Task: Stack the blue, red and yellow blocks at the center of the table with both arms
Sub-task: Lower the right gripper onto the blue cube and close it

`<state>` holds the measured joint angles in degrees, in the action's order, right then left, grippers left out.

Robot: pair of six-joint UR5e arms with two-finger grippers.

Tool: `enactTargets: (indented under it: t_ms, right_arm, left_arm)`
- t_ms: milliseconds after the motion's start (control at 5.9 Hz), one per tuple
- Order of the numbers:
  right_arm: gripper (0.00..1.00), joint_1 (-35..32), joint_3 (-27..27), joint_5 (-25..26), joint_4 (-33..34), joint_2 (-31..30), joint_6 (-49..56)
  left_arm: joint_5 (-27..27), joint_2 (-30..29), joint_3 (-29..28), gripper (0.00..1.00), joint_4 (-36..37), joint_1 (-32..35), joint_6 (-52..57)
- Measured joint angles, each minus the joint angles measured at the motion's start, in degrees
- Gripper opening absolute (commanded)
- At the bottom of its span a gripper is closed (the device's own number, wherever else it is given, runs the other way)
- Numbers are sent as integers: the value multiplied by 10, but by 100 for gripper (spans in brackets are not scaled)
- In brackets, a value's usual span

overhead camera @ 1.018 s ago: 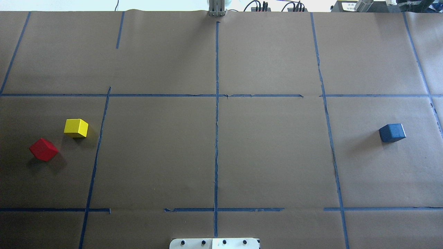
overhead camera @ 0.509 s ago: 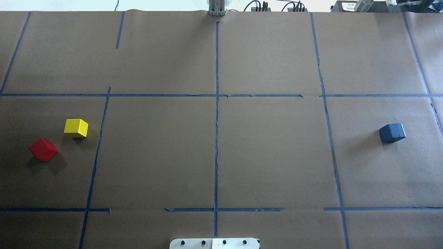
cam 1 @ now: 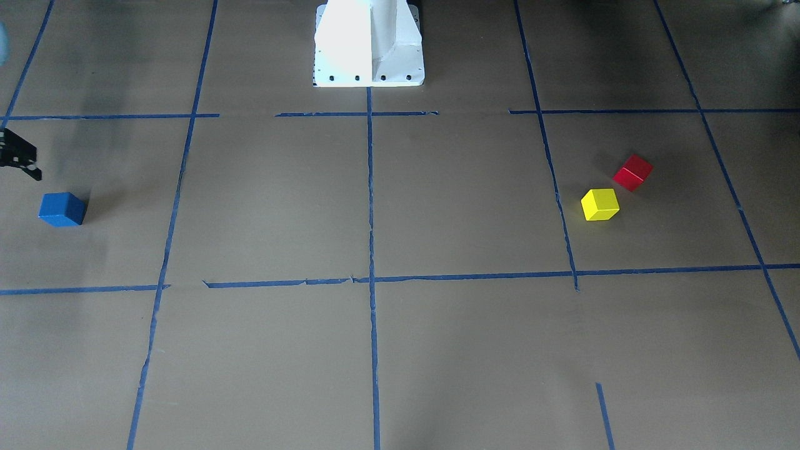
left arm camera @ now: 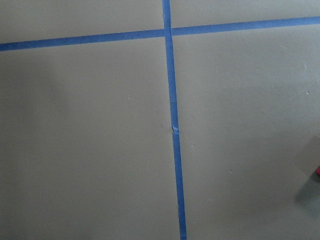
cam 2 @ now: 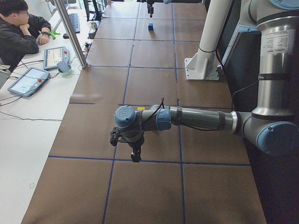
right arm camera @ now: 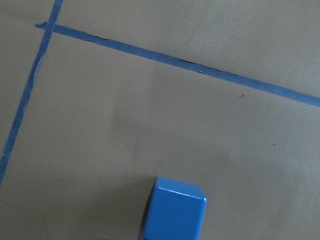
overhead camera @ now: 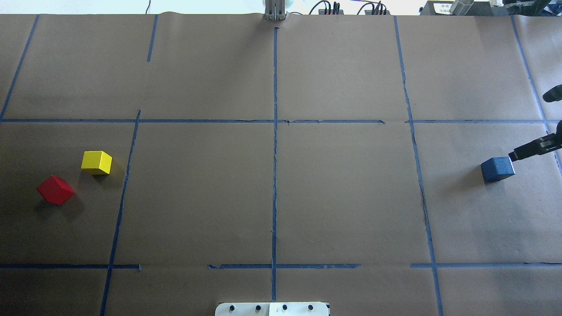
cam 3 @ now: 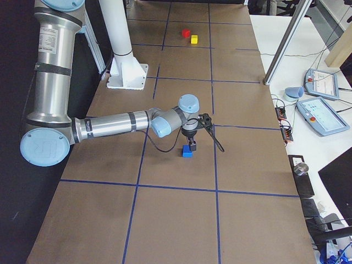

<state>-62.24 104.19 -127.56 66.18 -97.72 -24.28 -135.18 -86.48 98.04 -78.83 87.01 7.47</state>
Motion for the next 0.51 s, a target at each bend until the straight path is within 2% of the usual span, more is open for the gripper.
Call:
enactTargets:
  t_ms: [509]
  right_arm:
    - [100, 42, -67, 23, -37, 20, -38]
  left_arm:
    - [-1, 0, -2, 100, -1, -1, 0]
